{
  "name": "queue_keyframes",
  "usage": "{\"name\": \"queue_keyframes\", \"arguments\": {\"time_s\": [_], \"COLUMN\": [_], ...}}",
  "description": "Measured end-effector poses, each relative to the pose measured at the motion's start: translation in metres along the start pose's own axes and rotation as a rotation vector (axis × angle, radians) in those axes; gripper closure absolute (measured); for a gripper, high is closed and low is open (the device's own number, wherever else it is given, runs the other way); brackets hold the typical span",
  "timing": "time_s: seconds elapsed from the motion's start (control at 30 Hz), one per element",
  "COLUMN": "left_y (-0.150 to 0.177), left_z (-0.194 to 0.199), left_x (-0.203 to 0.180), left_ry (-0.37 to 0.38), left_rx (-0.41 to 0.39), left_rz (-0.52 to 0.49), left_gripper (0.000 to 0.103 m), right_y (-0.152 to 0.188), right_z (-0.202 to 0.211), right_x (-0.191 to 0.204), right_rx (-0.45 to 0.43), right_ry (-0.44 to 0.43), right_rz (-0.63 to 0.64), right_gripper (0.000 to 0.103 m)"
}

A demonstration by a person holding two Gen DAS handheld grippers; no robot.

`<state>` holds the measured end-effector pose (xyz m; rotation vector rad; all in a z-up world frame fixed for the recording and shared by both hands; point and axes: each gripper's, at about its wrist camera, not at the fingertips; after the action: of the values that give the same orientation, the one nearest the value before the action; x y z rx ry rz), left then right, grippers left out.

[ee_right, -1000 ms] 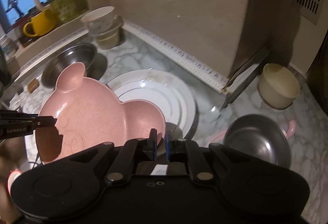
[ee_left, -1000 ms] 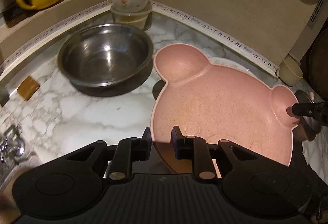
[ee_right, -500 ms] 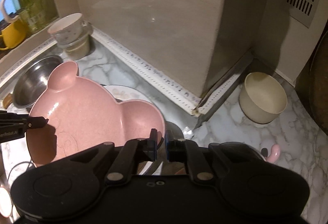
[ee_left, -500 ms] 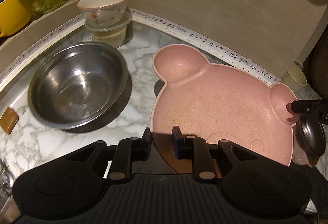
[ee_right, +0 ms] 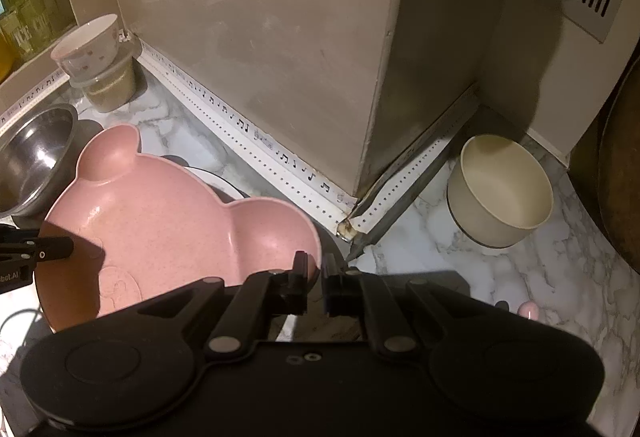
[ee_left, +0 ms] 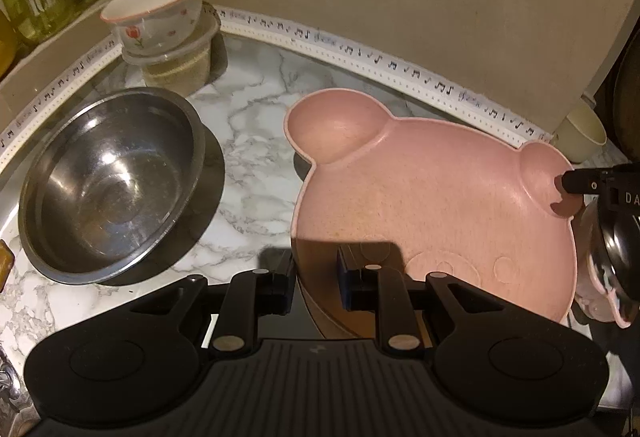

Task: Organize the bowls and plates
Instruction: 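Lift the pink bear plate and carry it over the stacked white plates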

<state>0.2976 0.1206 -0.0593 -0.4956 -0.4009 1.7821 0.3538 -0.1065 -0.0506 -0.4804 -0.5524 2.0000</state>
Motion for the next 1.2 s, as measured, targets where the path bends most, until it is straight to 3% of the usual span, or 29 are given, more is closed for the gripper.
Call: {"name": "queue_keyframes", "arguments": {"time_s": [0.6,1.2], "left_y": [0.001,0.002], "left_z": [-0.010,-0.007], "left_x": [-0.007,-0.003], "left_ry": [-0.046,-0.027], "left_rx": [0.033,0.049], "left_rz": [-0.074,-0.027], "left_gripper": [0.083,0.083], "right_y": [-0.004,-0.004], "right_z": [-0.018,-0.002], "right_x": [0.000,-0.002], "right_rx": [0.012,0.010], "right_ry": [-0.002,-0.022], "right_rz": [0.012,-0.042], "right_gripper": [0.096,0.077]}}
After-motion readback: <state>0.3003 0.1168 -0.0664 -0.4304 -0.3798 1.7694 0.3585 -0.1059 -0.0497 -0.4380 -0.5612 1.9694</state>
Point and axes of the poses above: each gripper's, at about its wrist camera, not at the fingertips, and z roughly against the way its jaws point, x to its left, y to its underside, and after that the axes turned 8 degrees about z, right-handed
